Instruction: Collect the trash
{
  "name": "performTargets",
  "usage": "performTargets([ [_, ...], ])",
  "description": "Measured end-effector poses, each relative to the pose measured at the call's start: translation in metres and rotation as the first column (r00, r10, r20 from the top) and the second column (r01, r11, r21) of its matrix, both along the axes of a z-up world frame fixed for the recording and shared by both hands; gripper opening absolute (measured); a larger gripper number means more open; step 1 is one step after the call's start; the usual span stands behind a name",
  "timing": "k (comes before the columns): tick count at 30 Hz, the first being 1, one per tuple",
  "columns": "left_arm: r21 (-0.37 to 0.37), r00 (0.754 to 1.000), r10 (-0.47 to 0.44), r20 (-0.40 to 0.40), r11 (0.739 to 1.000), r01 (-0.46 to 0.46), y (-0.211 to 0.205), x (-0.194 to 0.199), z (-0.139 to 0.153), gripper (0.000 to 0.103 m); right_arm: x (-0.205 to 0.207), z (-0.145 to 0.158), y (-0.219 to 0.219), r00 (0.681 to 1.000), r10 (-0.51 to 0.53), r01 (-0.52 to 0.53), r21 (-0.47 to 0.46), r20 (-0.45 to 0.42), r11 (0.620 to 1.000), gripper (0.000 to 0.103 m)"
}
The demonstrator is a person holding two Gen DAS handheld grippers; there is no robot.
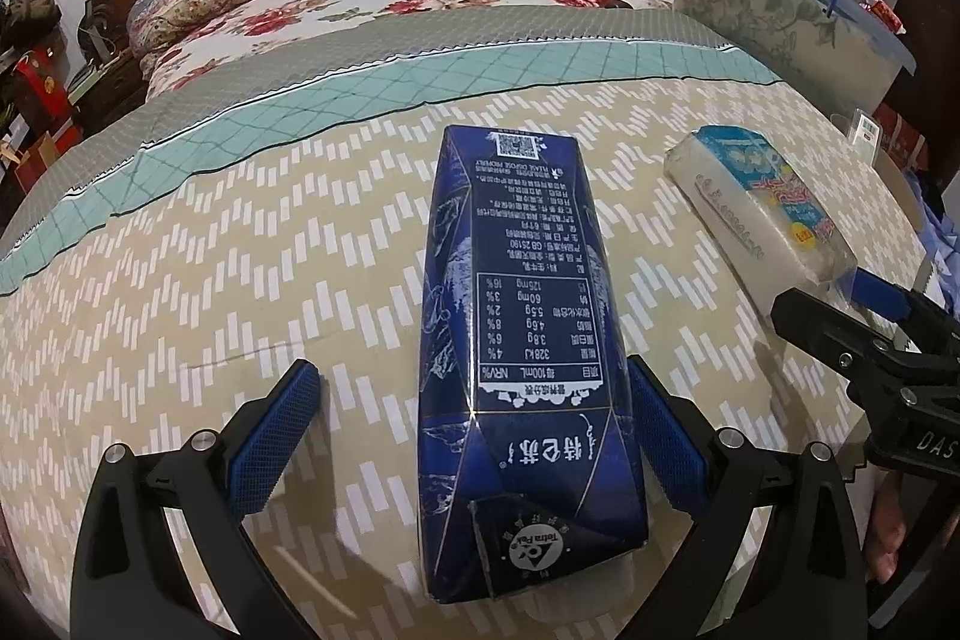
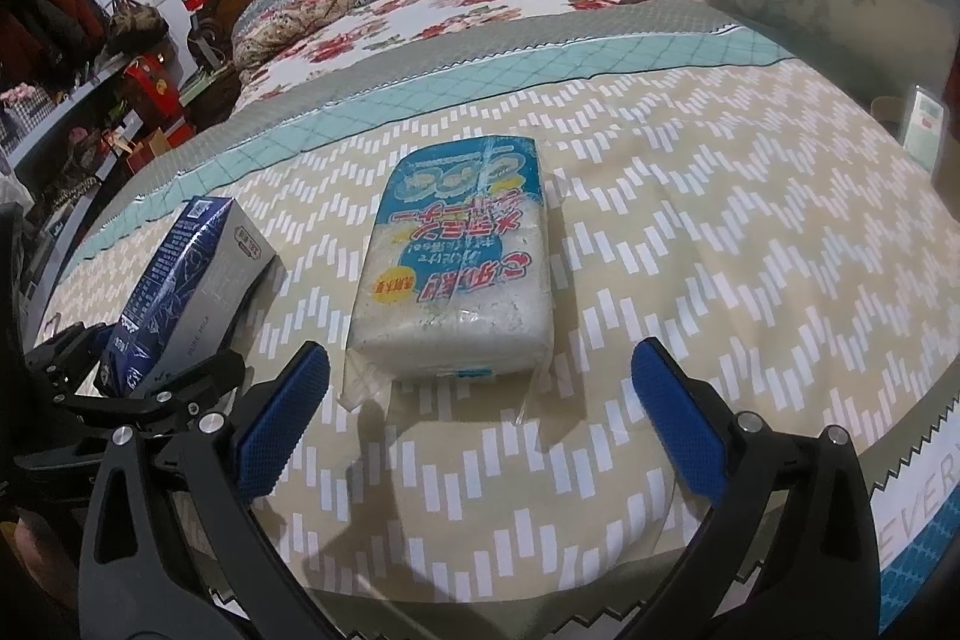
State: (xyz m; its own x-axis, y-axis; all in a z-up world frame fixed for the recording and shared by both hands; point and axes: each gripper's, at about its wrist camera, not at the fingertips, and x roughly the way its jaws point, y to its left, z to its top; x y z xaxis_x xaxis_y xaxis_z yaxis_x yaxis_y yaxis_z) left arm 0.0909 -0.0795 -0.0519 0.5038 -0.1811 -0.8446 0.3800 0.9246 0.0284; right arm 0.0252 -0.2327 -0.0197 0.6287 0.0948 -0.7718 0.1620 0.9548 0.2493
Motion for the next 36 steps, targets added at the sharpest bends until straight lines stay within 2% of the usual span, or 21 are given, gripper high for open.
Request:
performTargets([
  [7, 0.002, 1.0, -0.001, -0.004, 1.0, 0.001, -0.002, 0.001, 0.0, 0.094, -0.002, 0.001, -0.003, 0.999, -0.036, 0.036, 0.048, -0.004, 0.998, 0.1],
  [11, -0.002, 1.0, 0.0, -0.004, 1.0, 0.0, -0.001, 0.001, 0.001, 0.094, -0.002, 0.002, -0.002, 0.998, -0.056, 0.057, 0.04, -0.018, 0.998, 0.1],
  [24, -0.035, 1.0, 0.029, -0.003, 0.999, -0.029, 0.012, 0.003, 0.003, 0.094, 0.022, 0.01, 0.016, 0.999, -0.013, 0.009, -0.091, -0.042, 0.996, 0.099],
  [25, -0.045, 0.999, 0.032, -0.004, 0.998, -0.032, 0.013, 0.003, 0.004, 0.089, 0.024, 0.009, 0.017, 0.999, -0.006, 0.003, -0.092, -0.039, 0.996, 0.098],
  [26, -0.048, 0.999, 0.033, 0.006, 0.998, -0.033, 0.014, 0.002, 0.005, 0.083, 0.023, 0.009, 0.017, 1.0, 0.001, -0.003, -0.088, -0.029, 0.996, 0.079],
  [27, -0.054, 1.0, 0.026, 0.014, 0.998, -0.025, 0.013, 0.001, 0.007, 0.068, 0.022, 0.007, 0.016, 0.999, 0.008, -0.011, -0.086, -0.031, 0.996, 0.062],
  [28, -0.065, 1.0, 0.005, 0.016, 0.998, -0.004, 0.011, -0.002, 0.009, 0.05, 0.021, 0.007, 0.015, 0.999, 0.011, -0.014, -0.084, -0.037, 0.996, 0.06],
  [29, -0.074, 1.0, -0.016, 0.009, 0.997, 0.016, 0.008, -0.004, 0.011, 0.047, 0.016, 0.009, 0.011, 1.0, 0.005, -0.006, -0.066, -0.015, 0.998, 0.06],
  [33, -0.096, 0.998, -0.055, 0.005, 0.994, 0.055, -0.006, -0.007, 0.022, 0.047, -0.007, 0.024, -0.007, 0.997, -0.035, 0.038, -0.047, 0.072, 0.998, 0.06],
  [36, -0.135, 0.996, -0.091, 0.018, 0.987, 0.092, -0.024, -0.011, 0.037, 0.047, -0.021, 0.03, -0.025, 0.993, -0.06, 0.063, -0.018, 0.101, 0.998, 0.06],
])
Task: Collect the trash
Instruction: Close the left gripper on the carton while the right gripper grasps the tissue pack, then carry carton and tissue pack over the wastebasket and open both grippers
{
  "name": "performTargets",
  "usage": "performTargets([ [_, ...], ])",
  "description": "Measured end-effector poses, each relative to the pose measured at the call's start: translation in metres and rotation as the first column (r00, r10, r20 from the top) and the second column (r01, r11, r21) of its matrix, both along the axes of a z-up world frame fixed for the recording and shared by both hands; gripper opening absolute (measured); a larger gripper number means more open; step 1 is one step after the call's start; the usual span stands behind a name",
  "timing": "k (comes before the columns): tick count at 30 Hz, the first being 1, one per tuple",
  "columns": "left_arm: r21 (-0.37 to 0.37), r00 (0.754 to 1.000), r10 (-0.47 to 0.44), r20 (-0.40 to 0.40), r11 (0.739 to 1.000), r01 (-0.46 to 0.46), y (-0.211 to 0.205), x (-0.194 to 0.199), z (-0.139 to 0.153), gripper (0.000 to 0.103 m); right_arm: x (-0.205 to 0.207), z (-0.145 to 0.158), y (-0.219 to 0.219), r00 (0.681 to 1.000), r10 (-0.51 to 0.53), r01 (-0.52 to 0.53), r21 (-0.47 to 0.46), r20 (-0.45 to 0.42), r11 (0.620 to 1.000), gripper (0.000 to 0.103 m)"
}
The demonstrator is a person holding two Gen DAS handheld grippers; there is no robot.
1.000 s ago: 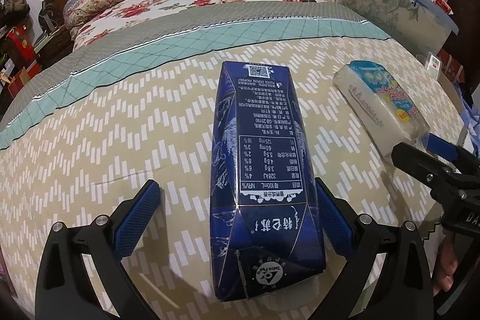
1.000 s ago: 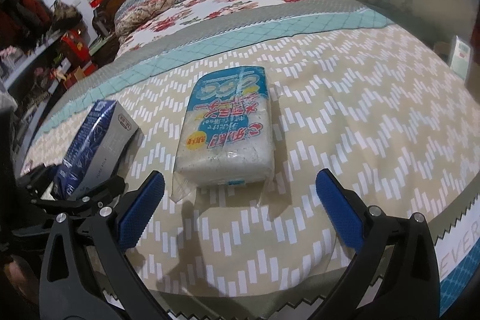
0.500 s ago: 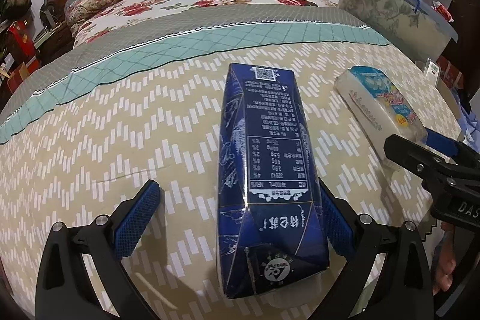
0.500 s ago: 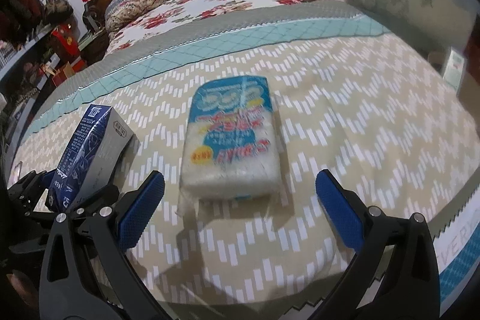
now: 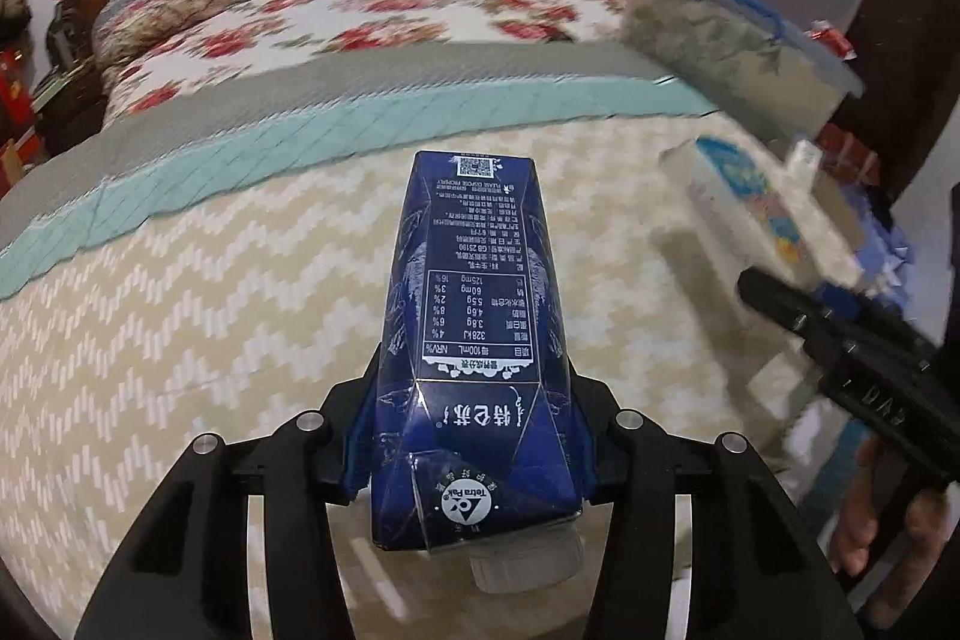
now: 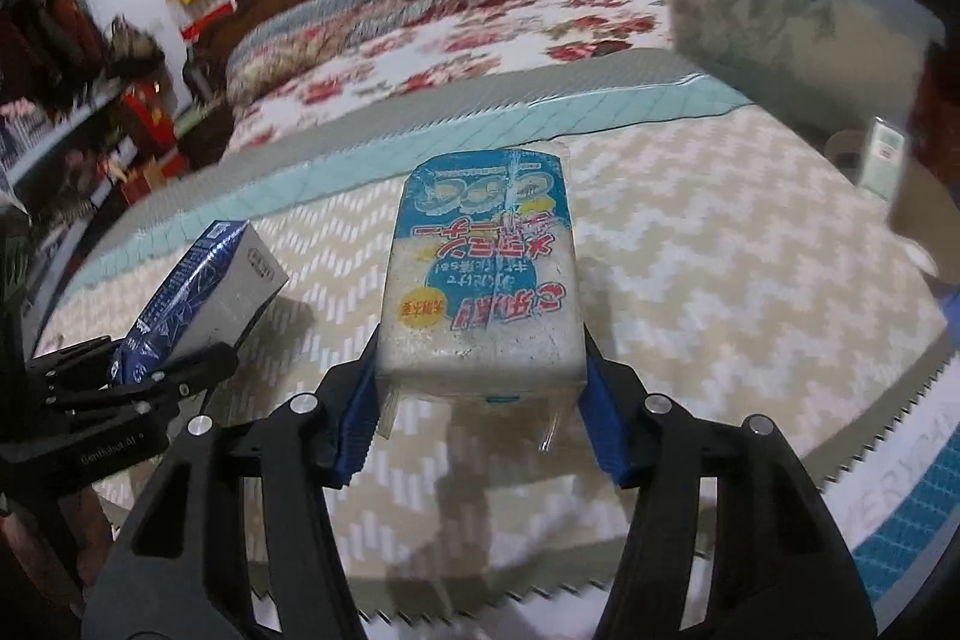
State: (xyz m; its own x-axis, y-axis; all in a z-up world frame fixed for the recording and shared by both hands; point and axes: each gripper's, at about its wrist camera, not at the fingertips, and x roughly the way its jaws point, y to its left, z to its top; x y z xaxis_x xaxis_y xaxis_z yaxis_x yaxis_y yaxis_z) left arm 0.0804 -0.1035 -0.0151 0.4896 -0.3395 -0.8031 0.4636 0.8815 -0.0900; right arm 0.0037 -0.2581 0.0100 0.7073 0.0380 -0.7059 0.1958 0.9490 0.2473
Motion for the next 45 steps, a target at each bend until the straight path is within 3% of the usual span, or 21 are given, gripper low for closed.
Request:
performTargets([
  [9, 0.019, 0.981, -0.19, 0.033, 0.982, 0.19, -0.108, -0.01, 0.027, 0.047, -0.051, 0.001, -0.077, 0.989, -0.142, 0.141, 0.027, 0.046, 0.99, 0.06],
  [13, 0.029, 0.944, -0.329, 0.022, 0.944, 0.328, -0.185, -0.015, 0.034, 0.047, -0.073, 0.001, -0.132, 0.966, -0.25, 0.248, 0.047, 0.065, 0.968, 0.06],
  [18, 0.027, 0.873, -0.488, 0.02, 0.873, 0.487, -0.296, -0.02, 0.04, 0.047, -0.095, 0.0, -0.219, 0.915, -0.397, 0.393, 0.068, 0.065, 0.917, 0.06],
  [23, 0.003, 0.831, -0.556, 0.025, 0.831, 0.556, -0.393, -0.009, 0.03, 0.047, -0.091, -0.002, -0.303, 0.87, -0.492, 0.487, 0.103, 0.034, 0.867, 0.06],
  [26, 0.009, 0.823, -0.567, 0.027, 0.824, 0.567, -0.438, 0.002, 0.018, 0.047, -0.08, -0.009, -0.337, 0.849, -0.528, 0.526, 0.075, -0.003, 0.847, 0.061],
  [30, 0.001, 0.82, -0.572, -0.027, 0.82, 0.573, -0.485, 0.022, -0.004, 0.048, -0.056, -0.022, -0.368, 0.839, -0.542, 0.544, 0.05, -0.054, 0.837, 0.064],
  [32, 0.008, 0.823, -0.566, -0.049, 0.823, 0.567, -0.499, 0.03, -0.016, 0.052, -0.043, -0.028, -0.376, 0.842, -0.533, 0.537, 0.038, -0.078, 0.843, 0.07],
  [34, 0.018, 0.824, -0.563, -0.067, 0.825, 0.565, -0.51, 0.036, -0.023, 0.08, -0.035, -0.031, -0.379, 0.849, -0.52, 0.525, 0.041, -0.087, 0.85, 0.08],
  [39, -0.014, 0.82, -0.57, -0.051, 0.821, 0.57, -0.498, 0.039, -0.014, 0.08, -0.045, -0.019, -0.356, 0.856, -0.517, 0.517, -0.009, -0.029, 0.856, 0.086],
  [45, -0.098, 0.829, -0.559, -0.02, 0.826, 0.555, -0.44, 0.029, 0.021, 0.082, -0.087, 0.002, -0.312, 0.834, -0.55, 0.548, 0.049, 0.048, 0.835, 0.087],
])
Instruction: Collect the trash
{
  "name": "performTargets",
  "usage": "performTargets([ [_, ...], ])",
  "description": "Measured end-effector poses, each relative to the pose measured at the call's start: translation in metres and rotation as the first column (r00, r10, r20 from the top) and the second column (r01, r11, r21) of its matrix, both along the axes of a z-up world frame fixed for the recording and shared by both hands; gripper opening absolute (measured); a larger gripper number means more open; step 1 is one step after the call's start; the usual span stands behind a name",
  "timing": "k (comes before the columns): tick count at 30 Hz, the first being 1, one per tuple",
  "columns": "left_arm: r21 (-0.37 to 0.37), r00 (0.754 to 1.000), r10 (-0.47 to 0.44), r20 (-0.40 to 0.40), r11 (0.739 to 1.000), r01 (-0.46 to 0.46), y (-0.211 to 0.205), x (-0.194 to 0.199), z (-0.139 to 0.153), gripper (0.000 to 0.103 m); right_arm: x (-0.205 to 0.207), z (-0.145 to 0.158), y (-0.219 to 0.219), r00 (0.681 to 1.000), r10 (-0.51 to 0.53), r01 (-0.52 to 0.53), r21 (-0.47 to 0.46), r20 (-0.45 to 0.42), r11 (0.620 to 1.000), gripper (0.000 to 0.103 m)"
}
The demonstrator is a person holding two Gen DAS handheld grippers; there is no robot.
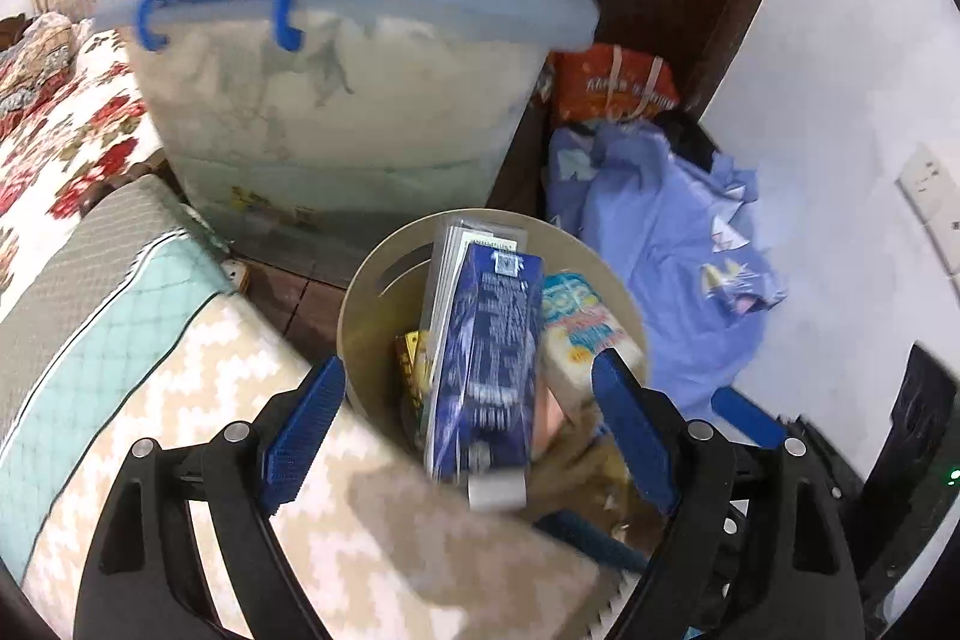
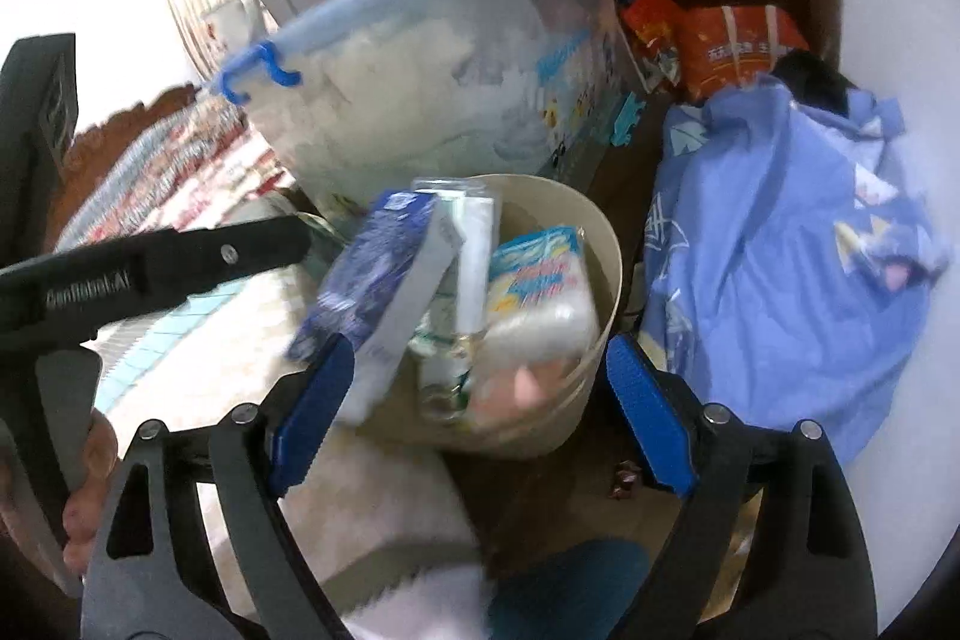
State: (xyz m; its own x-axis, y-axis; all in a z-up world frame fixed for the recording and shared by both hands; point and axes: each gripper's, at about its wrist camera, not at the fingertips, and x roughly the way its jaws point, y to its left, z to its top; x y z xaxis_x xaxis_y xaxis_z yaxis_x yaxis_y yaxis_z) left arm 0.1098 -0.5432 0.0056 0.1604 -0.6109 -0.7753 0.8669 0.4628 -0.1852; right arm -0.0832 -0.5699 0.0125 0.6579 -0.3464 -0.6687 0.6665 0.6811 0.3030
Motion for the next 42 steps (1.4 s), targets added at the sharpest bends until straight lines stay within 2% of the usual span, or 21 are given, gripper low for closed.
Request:
performTargets([
  [4, -0.04, 1.0, 0.015, 0.008, 0.999, -0.014, 0.051, -0.013, 0.016, 0.085, -0.016, 0.009, 0.037, 0.998, 0.012, -0.013, 0.024, 0.06, 1.0, 0.087],
  [5, -0.047, 1.0, 0.027, 0.012, 0.999, -0.026, 0.067, -0.015, 0.02, 0.085, -0.013, 0.012, 0.044, 0.997, 0.037, -0.039, 0.021, 0.065, 0.999, 0.082],
  [6, -0.049, 0.999, 0.035, 0.015, 0.998, -0.034, 0.077, -0.016, 0.022, 0.085, -0.004, 0.014, 0.049, 0.996, 0.071, -0.071, 0.006, 0.047, 0.997, 0.063],
  [7, -0.051, 0.999, 0.048, 0.016, 0.998, -0.047, 0.092, -0.017, 0.024, 0.085, 0.005, 0.014, 0.05, 0.994, 0.104, -0.105, 0.01, 0.023, 0.994, 0.051],
  [8, -0.05, 0.998, 0.059, 0.014, 0.997, -0.058, 0.103, -0.017, 0.026, 0.085, 0.017, 0.012, 0.047, 0.989, 0.145, -0.145, 0.048, 0.014, 0.988, 0.034],
  [9, -0.047, 0.997, 0.073, 0.012, 0.996, -0.072, 0.118, -0.017, 0.027, 0.085, 0.033, 0.004, 0.037, 0.98, 0.192, -0.196, 0.155, 0.045, 0.968, 0.034],
  [11, -0.043, 0.995, 0.095, 0.011, 0.995, -0.094, 0.138, -0.015, 0.03, 0.085, 0.058, -0.01, 0.019, 0.979, 0.201, -0.206, 0.262, 0.044, 0.943, 0.034],
  [13, -0.043, 0.992, 0.125, 0.015, 0.991, -0.125, 0.159, -0.013, 0.033, 0.085, 0.081, -0.025, -0.002, 0.985, 0.162, -0.142, 0.266, -0.055, 0.954, 0.04],
  [15, -0.044, 0.989, 0.149, 0.008, 0.988, -0.149, 0.18, -0.011, 0.037, 0.085, 0.088, -0.032, -0.017, 0.988, 0.08, -0.047, 0.232, -0.135, 0.972, 0.04],
  [19, -0.059, 0.985, 0.169, 0.021, 0.984, -0.168, 0.208, -0.012, 0.044, 0.086, 0.063, -0.016, -0.004, 0.997, 0.063, -0.05, 0.241, -0.047, 0.969, 0.041],
  [23, -0.084, 0.985, 0.166, 0.039, 0.983, -0.162, 0.22, -0.025, 0.053, 0.086, 0.017, 0.008, 0.043, 0.997, 0.075, -0.076, 0.199, 0.015, 0.977, 0.043],
  [26, -0.106, 0.988, 0.139, 0.061, 0.986, -0.132, 0.226, -0.044, 0.061, 0.087, -0.02, 0.021, 0.077, 0.998, 0.042, -0.051, 0.173, 0.056, 0.984, 0.056],
  [28, -0.116, 0.987, 0.128, 0.095, 0.986, -0.117, 0.23, -0.058, 0.067, 0.091, -0.041, 0.029, 0.098, 0.997, 0.019, -0.031, 0.164, 0.076, 0.986, 0.057],
  [30, -0.133, 0.983, 0.117, 0.144, 0.986, -0.097, 0.239, -0.074, 0.076, 0.092, -0.066, 0.041, 0.123, 0.995, -0.002, -0.012, 0.139, 0.096, 0.99, 0.065],
  [33, -0.145, 0.964, 0.124, 0.234, 0.985, -0.091, 0.254, -0.095, 0.09, 0.094, -0.094, 0.059, 0.156, 0.992, -0.052, 0.041, 0.095, 0.117, 0.995, 0.08],
  [35, -0.162, 0.952, 0.13, 0.279, 0.983, -0.086, 0.266, -0.106, 0.099, 0.094, -0.108, 0.072, 0.171, 0.989, -0.07, 0.058, 0.085, 0.134, 0.995, 0.082],
  [38, -0.17, 0.93, 0.153, 0.333, 0.98, -0.101, 0.283, -0.117, 0.11, 0.094, -0.122, 0.089, 0.189, 0.987, -0.084, 0.077, 0.051, 0.136, 0.996, 0.091],
  [42, -0.186, 0.919, 0.174, 0.353, 0.976, -0.113, 0.303, -0.124, 0.119, 0.095, -0.127, 0.106, 0.207, 0.984, -0.083, 0.077, 0.043, 0.156, 0.996, 0.098],
])
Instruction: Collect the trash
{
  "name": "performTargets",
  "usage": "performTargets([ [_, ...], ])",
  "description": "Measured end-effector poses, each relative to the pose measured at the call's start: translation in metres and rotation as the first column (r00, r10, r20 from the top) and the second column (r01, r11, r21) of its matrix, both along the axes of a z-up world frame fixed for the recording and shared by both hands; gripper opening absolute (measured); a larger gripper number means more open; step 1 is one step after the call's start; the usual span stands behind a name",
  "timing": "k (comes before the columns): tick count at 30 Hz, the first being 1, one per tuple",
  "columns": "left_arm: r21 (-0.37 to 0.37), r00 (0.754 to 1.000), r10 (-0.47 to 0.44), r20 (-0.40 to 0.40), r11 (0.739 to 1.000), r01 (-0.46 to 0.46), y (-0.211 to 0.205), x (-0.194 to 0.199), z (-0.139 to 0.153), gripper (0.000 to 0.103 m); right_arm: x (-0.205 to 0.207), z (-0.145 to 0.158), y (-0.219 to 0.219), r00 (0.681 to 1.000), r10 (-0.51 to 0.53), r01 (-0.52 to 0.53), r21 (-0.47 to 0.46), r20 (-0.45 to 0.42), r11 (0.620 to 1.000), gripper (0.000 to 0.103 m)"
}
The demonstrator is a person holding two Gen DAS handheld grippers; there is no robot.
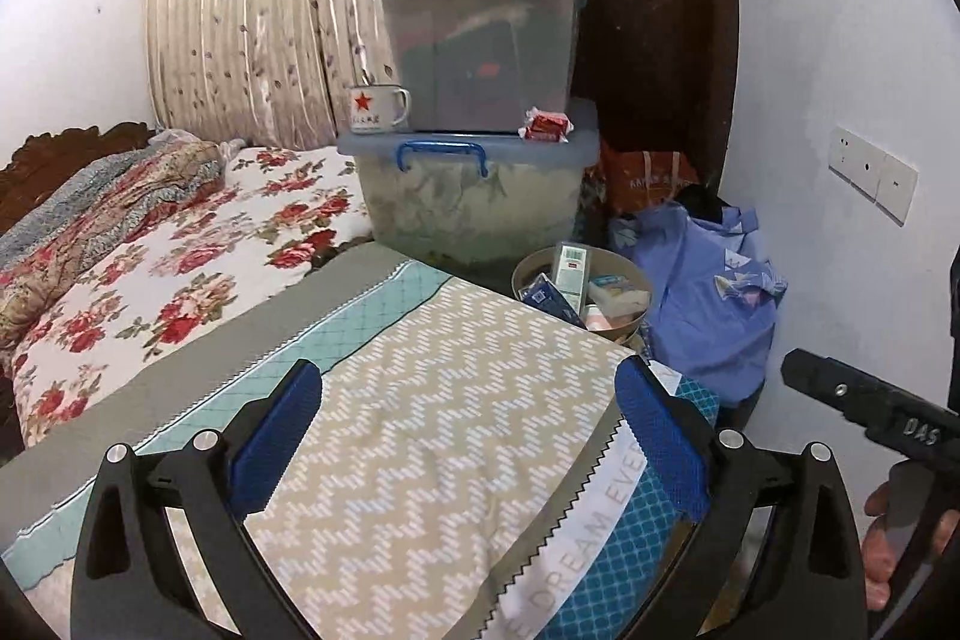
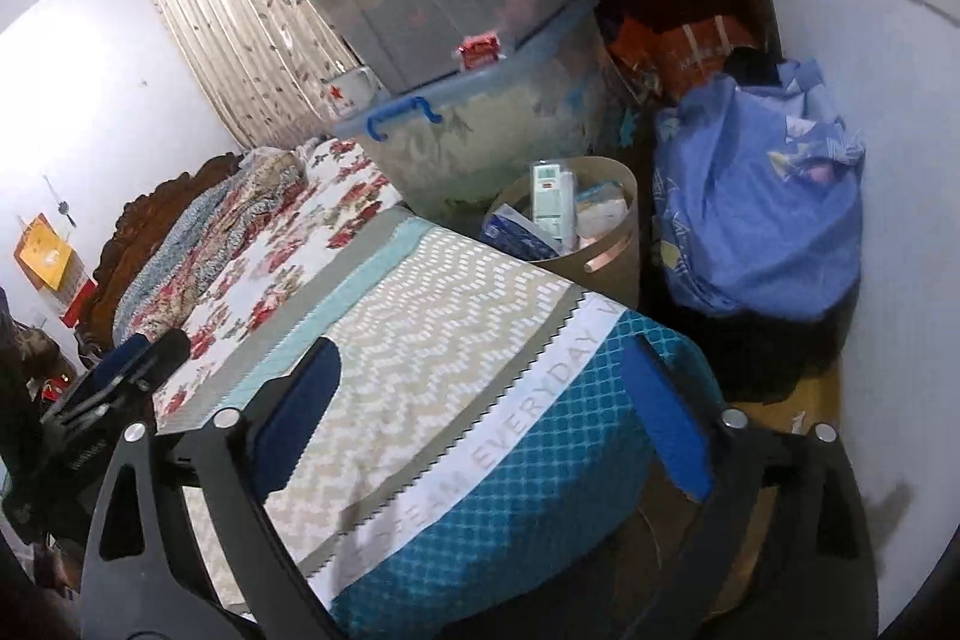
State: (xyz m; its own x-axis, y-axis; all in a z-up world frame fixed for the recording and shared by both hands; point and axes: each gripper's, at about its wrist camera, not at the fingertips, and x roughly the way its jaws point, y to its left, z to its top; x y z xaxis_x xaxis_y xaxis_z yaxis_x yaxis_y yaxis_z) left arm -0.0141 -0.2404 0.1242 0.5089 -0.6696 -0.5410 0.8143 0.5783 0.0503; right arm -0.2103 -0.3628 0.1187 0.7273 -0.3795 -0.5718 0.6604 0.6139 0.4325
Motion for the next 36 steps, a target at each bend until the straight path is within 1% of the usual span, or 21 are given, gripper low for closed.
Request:
performTargets([
  [5, -0.011, 0.999, 0.023, 0.024, 1.0, -0.023, 0.014, -0.004, 0.004, 0.095, 0.0, 0.02, 0.023, 1.0, 0.023, -0.022, -0.02, 0.015, 1.0, 0.099],
  [10, -0.047, 1.0, 0.028, 0.012, 0.999, -0.027, 0.028, -0.005, 0.009, 0.095, -0.003, 0.038, 0.045, 1.0, -0.011, 0.014, -0.096, 0.03, 0.995, 0.1],
  [15, -0.06, 0.998, 0.053, 0.03, 0.997, -0.051, 0.036, -0.006, 0.013, 0.095, -0.003, 0.051, 0.06, 1.0, -0.024, 0.027, -0.151, 0.02, 0.988, 0.1],
  [20, -0.065, 0.997, 0.067, 0.047, 0.996, -0.064, 0.042, -0.008, 0.018, 0.095, -0.002, 0.054, 0.066, 0.999, -0.012, 0.016, -0.143, 0.029, 0.99, 0.1],
  [25, -0.051, 0.993, 0.086, 0.076, 0.995, -0.082, 0.043, -0.012, 0.02, 0.095, -0.002, 0.055, 0.066, 0.999, 0.001, 0.004, -0.137, 0.04, 0.991, 0.1],
  [36, -0.045, 0.99, 0.104, 0.093, 0.994, -0.101, 0.045, -0.015, 0.021, 0.095, -0.001, 0.053, 0.065, 0.999, 0.035, -0.029, -0.132, 0.037, 0.991, 0.1],
])
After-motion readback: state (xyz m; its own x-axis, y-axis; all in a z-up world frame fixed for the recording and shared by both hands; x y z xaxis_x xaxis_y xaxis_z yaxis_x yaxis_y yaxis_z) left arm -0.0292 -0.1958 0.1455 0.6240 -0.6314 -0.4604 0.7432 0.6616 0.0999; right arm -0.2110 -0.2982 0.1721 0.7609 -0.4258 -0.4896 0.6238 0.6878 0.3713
